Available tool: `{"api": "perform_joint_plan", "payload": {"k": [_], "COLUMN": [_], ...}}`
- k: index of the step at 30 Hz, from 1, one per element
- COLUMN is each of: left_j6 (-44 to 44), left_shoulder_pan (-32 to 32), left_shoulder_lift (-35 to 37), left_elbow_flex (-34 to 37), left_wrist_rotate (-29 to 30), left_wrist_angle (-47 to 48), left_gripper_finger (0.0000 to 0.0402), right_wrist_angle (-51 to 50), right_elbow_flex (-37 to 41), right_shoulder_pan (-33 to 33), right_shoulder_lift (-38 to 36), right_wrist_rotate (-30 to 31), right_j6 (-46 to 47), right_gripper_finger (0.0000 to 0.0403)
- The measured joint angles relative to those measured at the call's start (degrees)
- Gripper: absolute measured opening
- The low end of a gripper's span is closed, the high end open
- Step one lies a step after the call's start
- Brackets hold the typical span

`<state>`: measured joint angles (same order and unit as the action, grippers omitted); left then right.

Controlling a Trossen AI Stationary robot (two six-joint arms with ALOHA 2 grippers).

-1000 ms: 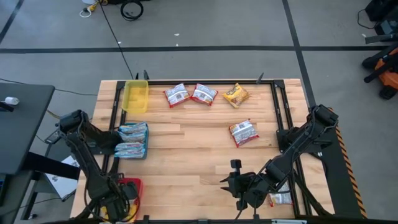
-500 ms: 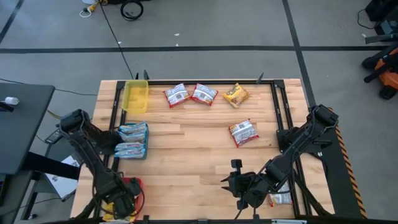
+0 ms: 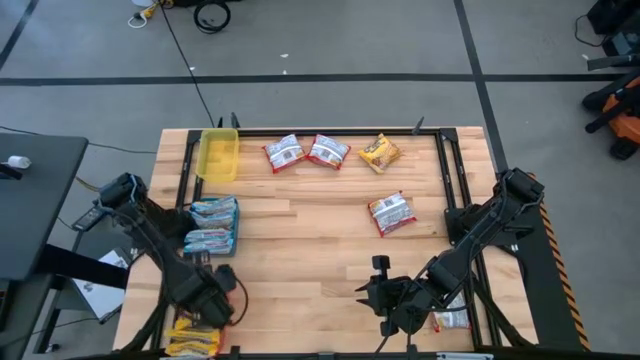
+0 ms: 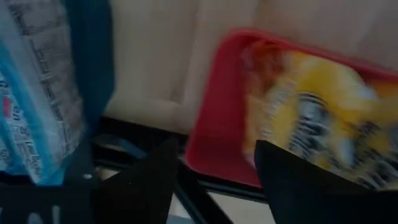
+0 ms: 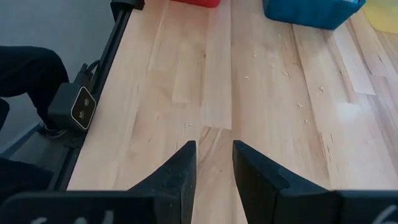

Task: Sort Maruchan noodles
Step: Put the yellow noodle pack into the red bin

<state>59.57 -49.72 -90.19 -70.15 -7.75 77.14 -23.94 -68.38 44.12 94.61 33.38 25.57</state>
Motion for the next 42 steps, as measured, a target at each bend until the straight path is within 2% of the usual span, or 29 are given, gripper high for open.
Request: {"api": "perform_joint_plan", "payload": {"k": [3,6,9,12,14,20,23,32,38,42], "left_j6": [0.7,4.6,8.9,12.3,15.5,23.8,23.2,19.5,22.5,24.6], "left_shoulder_pan": [2.2,4.5,5.3,4.8,4.0,1.6,0.3,-2.4,-2.6,-2.6], "left_shoulder_lift": [0.0,0.0,0.0,0.1,0.9,1.9,2.0,1.9,2.3,5.0], "left_elbow_flex": [4.3,11.4,17.3,19.0,19.0,19.0,19.0,19.0,19.0,19.1], "left_wrist_rotate": [-2.1,-11.1,-18.2,-19.0,-18.2,-15.6,-13.0,-10.5,-10.4,-11.2], "left_wrist_angle": [-3.5,-14.8,-24.2,-25.2,-26.5,-35.7,-36.2,-35.6,-34.8,-34.0], "left_gripper_finger": [0.0196,0.0161,0.0104,0.0032,0.0011,0.0006,0.0005,0.0008,0.0067,0.0118], "right_wrist_angle": [0.0,-0.2,-0.2,-0.3,-0.3,-0.3,-0.3,-0.4,-0.4,-1.9], "right_elbow_flex": [0.0,0.0,0.0,0.0,0.0,0.0,0.0,0.0,0.0,0.0], "right_shoulder_pan": [0.4,1.0,1.5,1.5,1.5,1.5,1.5,2.1,1.8,-0.3], "right_shoulder_lift": [0.0,0.0,0.0,0.0,0.0,0.0,0.0,0.0,0.0,-0.6], "right_wrist_rotate": [-0.2,-0.2,0.1,0.1,0.1,0.2,0.2,0.1,0.5,3.0], "right_j6": [1.2,1.5,1.5,1.4,1.4,1.4,1.4,1.9,2.1,6.0], "right_gripper_finger": [0.011,0.011,0.011,0.011,0.011,0.011,0.011,0.011,0.0109,0.0109]}}
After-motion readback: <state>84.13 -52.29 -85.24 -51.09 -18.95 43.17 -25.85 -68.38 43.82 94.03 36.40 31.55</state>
